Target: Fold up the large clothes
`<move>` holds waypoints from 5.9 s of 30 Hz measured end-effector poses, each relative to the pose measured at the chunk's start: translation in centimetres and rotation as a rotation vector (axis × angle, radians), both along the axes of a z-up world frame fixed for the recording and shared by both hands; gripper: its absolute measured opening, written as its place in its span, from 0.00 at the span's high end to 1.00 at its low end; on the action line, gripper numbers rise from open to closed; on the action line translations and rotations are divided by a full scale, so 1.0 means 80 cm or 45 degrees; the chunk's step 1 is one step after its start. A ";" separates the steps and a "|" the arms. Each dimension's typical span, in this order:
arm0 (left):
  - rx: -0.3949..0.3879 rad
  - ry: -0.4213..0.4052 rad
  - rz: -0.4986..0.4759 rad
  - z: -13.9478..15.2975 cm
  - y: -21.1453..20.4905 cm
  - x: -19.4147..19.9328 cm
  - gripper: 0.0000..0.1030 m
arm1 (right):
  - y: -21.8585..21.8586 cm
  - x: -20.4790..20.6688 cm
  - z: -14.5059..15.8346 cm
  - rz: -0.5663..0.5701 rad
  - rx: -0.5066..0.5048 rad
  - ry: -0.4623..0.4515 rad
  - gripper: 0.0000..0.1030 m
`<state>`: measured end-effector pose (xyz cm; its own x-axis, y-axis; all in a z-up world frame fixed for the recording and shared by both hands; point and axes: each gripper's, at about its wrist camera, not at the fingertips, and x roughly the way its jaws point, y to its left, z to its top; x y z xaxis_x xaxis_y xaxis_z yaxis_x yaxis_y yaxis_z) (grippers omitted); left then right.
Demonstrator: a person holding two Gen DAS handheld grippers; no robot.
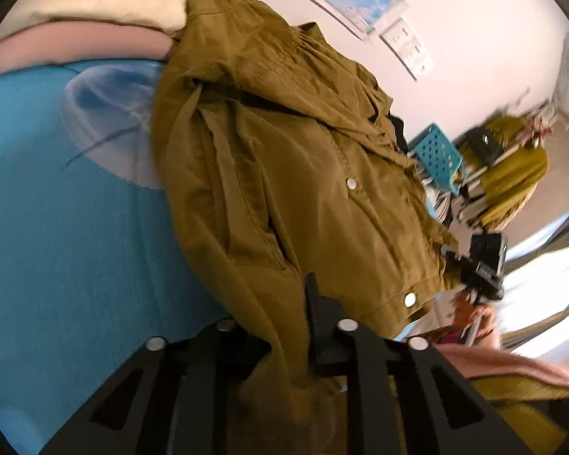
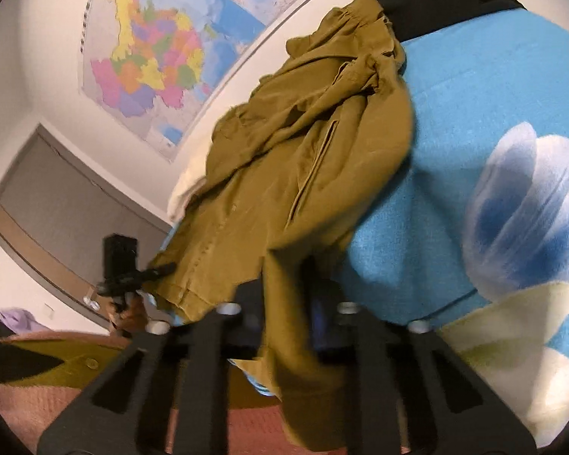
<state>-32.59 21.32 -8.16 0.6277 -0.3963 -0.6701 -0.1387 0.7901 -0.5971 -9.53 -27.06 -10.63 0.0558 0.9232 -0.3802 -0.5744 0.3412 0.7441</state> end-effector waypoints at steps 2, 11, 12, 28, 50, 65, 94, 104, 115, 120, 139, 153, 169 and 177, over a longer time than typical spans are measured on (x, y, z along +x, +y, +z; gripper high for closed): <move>0.010 -0.040 0.007 0.013 0.000 -0.006 0.94 | -0.010 -0.007 0.022 -0.011 0.079 -0.045 0.90; 0.014 -0.360 -0.024 0.115 0.000 -0.064 0.95 | -0.068 -0.061 0.137 -0.066 0.288 -0.352 0.96; 0.013 -0.379 -0.028 0.120 0.000 -0.070 0.95 | -0.071 -0.066 0.141 -0.062 0.313 -0.356 0.96; -0.162 -0.296 0.025 0.100 0.042 -0.042 0.93 | -0.050 -0.019 0.134 -0.167 0.473 -0.186 0.96; 0.030 -0.186 0.013 0.210 0.101 0.125 0.90 | 0.037 0.171 0.190 -0.272 0.356 -0.086 0.96; 0.055 0.074 0.117 0.163 0.161 0.261 0.90 | 0.100 0.282 0.140 -0.343 0.179 0.099 0.96; -0.180 -0.142 0.087 0.125 0.171 0.273 0.18 | 0.253 0.204 0.086 -0.168 -0.647 -0.529 0.68; 0.460 0.069 -0.200 0.094 0.039 0.312 0.44 | 0.202 0.216 0.164 -0.441 -0.406 -0.682 0.97; 0.473 0.085 -0.034 0.052 0.054 0.361 0.92 | 0.228 0.255 0.079 -0.366 -0.697 -0.489 0.86; 0.417 -0.140 0.020 0.084 0.064 0.294 0.35 | 0.169 0.226 0.117 -0.404 -0.506 -0.523 0.44; 0.472 -0.007 0.130 0.030 0.068 0.190 0.50 | 0.086 0.173 0.055 -0.214 -0.334 -0.257 0.75; 0.294 0.160 0.008 0.041 0.062 0.107 0.35 | -0.007 0.101 0.055 -0.273 -0.582 -0.225 0.54; 0.570 -0.023 -0.195 0.088 -0.010 0.217 0.32 | 0.221 0.129 0.139 0.086 -0.595 -0.599 0.42; 0.622 0.051 -0.203 0.053 -0.014 0.255 0.74 | 0.283 0.145 0.080 0.188 -0.820 -0.607 0.86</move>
<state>-12.15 20.24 -3.91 0.5549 -0.1194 -0.8233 -0.0093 0.9887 -0.1497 2.03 -4.42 -4.22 0.2408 0.5421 -0.8051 -0.8523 0.5150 0.0918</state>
